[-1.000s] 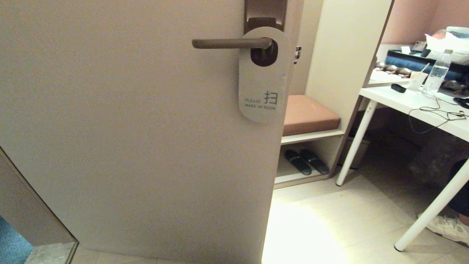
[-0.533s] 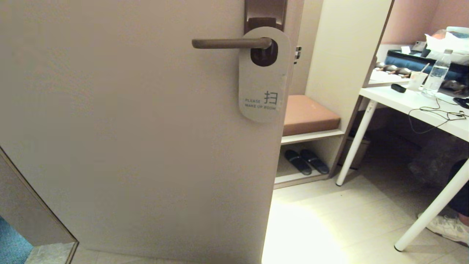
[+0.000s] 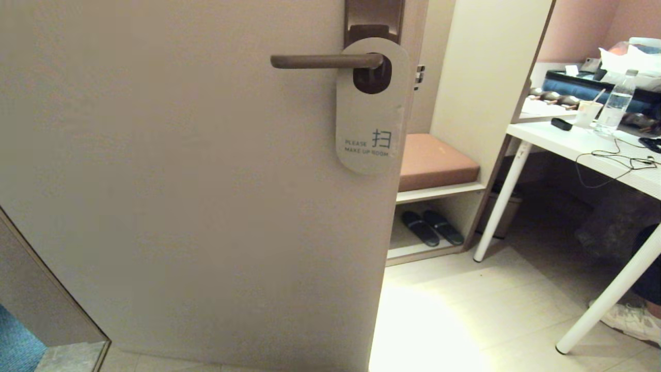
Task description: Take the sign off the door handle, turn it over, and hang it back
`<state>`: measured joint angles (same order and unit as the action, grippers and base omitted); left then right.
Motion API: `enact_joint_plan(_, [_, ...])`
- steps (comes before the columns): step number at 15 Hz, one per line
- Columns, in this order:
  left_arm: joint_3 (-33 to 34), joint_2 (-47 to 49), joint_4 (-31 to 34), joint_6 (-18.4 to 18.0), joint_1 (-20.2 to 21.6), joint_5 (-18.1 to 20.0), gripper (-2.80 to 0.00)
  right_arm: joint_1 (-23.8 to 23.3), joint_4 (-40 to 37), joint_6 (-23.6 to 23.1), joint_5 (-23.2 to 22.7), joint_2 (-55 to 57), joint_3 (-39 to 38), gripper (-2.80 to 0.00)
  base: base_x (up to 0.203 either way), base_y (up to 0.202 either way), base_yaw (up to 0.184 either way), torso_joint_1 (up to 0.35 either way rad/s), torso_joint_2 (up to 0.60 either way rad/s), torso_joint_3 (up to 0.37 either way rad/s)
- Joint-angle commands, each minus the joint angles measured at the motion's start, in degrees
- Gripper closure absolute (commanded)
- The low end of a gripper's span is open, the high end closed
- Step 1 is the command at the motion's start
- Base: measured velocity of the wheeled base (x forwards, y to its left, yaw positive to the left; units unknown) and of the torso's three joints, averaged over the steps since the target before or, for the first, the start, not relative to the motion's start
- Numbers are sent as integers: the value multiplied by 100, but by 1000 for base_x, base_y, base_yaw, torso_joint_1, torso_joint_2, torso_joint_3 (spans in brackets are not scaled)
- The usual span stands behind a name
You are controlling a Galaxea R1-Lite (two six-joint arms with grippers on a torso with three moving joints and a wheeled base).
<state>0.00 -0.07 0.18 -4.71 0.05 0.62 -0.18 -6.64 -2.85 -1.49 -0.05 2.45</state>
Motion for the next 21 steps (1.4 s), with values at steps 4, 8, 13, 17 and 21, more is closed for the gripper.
enact_joint_plan(4, [0,7,-1,-4,4,-1,0,1,-4,-5,-1,5,1,0,0,0,0,0,0,0])
enact_joint_plan(8, [0,7,-1,-4,4,-1,0,1,-4,-5,-1,5,1,0,0,0,0,0,0,0])
enact_joint_plan(13, [0,7,-1,-4,4,-1,0,1,-4,-5,-8,5,1,0,0,0,0,0,0,0])
enact_joint_plan(17, [0,7,-1,-4,-3,-1,0,1,-4,-5,-1,5,1,0,0,0,0,0,0,0])
enact_joint_plan(21, [0,7,-1,-4,4,-1,0,1,-4,-5,-1,5,1,0,0,0,0,0,0,0])
